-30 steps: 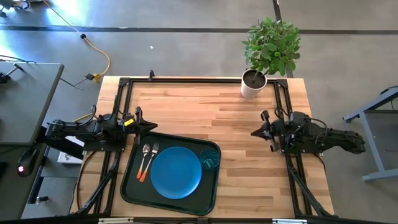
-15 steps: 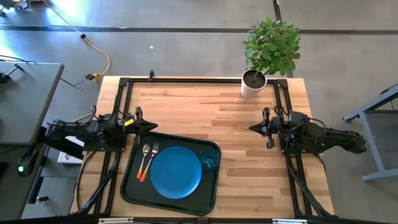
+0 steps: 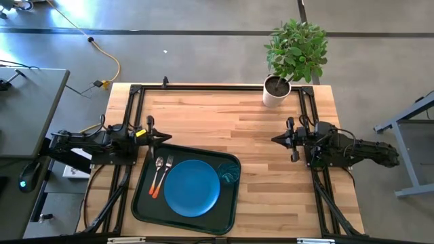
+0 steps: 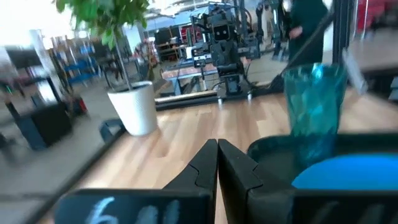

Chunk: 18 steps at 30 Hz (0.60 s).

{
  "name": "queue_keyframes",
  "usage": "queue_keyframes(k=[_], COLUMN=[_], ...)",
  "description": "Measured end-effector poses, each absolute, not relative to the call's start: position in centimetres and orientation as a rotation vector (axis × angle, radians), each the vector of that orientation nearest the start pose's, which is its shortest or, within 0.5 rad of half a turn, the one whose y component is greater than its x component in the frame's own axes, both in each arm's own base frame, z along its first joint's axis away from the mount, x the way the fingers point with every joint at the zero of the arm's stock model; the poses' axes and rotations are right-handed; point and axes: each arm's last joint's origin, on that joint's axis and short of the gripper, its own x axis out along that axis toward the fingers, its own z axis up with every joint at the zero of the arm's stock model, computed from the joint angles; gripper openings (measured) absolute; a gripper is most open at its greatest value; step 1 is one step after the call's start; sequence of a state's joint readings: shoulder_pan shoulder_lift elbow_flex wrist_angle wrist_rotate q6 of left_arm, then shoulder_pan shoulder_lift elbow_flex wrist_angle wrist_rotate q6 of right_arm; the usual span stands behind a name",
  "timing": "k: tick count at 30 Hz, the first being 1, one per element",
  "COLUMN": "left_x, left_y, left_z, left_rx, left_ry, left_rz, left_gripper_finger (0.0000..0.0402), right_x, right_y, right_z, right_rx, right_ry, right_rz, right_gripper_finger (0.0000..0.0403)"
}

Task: Pick and place plate/cup/fork/spoon on tray
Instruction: Return to Home Position

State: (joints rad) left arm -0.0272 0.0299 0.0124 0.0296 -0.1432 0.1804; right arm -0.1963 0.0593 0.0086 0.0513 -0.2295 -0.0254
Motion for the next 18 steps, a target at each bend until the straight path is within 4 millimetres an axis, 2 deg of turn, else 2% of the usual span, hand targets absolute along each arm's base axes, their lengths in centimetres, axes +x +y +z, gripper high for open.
queue_keyframes(k=[5,18], left_x=[9.86,9.86], left_y=[0.14,0.14], left_z=[16.83,16.83], left_rx=[0.352,0.289], left_ry=[0.008,0.005], left_rz=[0.116,0.114], left_gripper_finger=[0.0003,0.0003], right_x=[9.95,9.95], right_y=[-1.31,-1.31], right_z=[16.67,16.66], right_rx=[-0.026,-0.026], right_ry=[-0.001,-0.001], right_rz=[0.032,0.033], right_gripper_finger=[0.0,0.0])
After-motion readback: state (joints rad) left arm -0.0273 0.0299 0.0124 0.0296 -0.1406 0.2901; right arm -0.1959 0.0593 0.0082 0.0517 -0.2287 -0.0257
